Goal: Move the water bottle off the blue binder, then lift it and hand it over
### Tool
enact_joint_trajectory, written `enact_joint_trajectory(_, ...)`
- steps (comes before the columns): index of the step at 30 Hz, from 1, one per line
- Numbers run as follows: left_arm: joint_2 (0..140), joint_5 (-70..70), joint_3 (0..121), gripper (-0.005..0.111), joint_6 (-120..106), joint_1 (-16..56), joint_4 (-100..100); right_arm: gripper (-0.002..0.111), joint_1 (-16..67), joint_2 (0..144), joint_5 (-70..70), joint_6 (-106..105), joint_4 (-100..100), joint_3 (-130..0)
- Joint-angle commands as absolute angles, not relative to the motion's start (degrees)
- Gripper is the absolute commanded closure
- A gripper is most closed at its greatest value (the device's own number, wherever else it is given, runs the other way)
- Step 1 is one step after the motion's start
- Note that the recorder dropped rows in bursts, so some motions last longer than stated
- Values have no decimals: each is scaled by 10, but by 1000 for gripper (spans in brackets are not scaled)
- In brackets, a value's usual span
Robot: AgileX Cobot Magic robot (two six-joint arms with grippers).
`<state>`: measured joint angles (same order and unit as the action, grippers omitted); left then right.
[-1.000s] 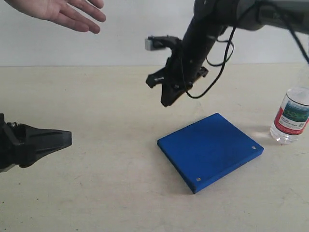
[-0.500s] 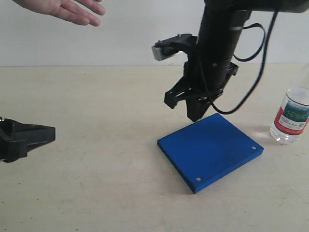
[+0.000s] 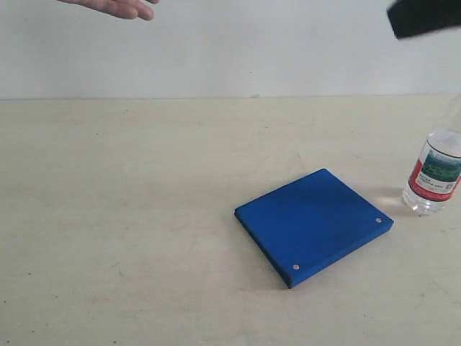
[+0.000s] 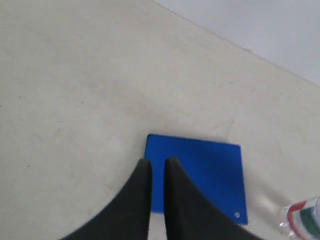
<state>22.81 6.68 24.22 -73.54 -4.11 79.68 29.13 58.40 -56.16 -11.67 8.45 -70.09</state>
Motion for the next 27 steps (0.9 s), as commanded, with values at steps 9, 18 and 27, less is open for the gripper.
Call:
enact_joint_trajectory(9, 218, 175, 180, 87, -671, -40, 786, 80, 291, 564, -139, -92, 100, -283)
enact_joint_trajectory(18, 232, 180, 179, 87, -668, -40, 782, 52, 232, 838, -28, 39, 100, -334)
enact_joint_trajectory(27, 348, 227, 180, 87, -289, -40, 465, 52, 178, 951, -122, 39, 100, -479)
